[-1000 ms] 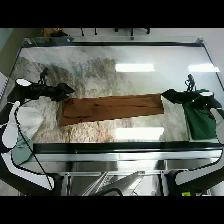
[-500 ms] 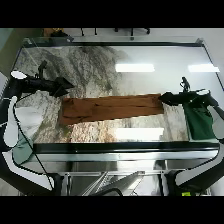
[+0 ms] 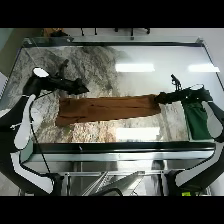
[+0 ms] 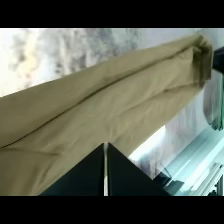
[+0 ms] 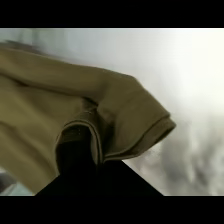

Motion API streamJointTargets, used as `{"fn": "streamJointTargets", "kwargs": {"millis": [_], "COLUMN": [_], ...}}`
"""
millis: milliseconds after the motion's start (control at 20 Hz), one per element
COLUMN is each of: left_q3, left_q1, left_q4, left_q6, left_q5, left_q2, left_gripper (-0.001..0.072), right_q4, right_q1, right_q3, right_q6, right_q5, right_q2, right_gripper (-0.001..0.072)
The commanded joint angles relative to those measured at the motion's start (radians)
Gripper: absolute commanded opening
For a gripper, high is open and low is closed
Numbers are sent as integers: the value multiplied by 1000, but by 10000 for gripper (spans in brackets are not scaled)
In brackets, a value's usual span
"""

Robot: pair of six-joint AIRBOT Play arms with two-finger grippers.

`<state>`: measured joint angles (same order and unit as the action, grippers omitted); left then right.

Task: Fold the shirts.

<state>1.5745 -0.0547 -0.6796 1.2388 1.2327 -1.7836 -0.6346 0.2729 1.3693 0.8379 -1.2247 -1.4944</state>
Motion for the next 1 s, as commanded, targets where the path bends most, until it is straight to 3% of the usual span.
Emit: {"fn": "streamJointTargets", "kwargs": {"millis": [0,350,600,750,850,950], "left_q3": [1,89,402,485,487,487], "left_q1": [-148,-506,-617,-628,-596,-526], "left_q4": [-7,137,130,136,188,243], "left_q6": [0,59,183,224,200,116], "left_q5": [-113,-422,-423,-412,-337,-175], "left_q2": [-39,-302,-489,-527,-494,-422], "left_gripper": [15,15,14,15,15,15], "right_q4": [28,39,308,323,321,321], "right_q1": [12,133,230,237,235,227], "right_q3": [105,354,435,435,435,435], "right_q6": [61,240,248,248,247,248], "right_q5": [-147,-502,-584,-602,-600,-599], "right_q2": [42,126,167,168,168,166], "right_gripper": [20,20,20,20,20,20]}}
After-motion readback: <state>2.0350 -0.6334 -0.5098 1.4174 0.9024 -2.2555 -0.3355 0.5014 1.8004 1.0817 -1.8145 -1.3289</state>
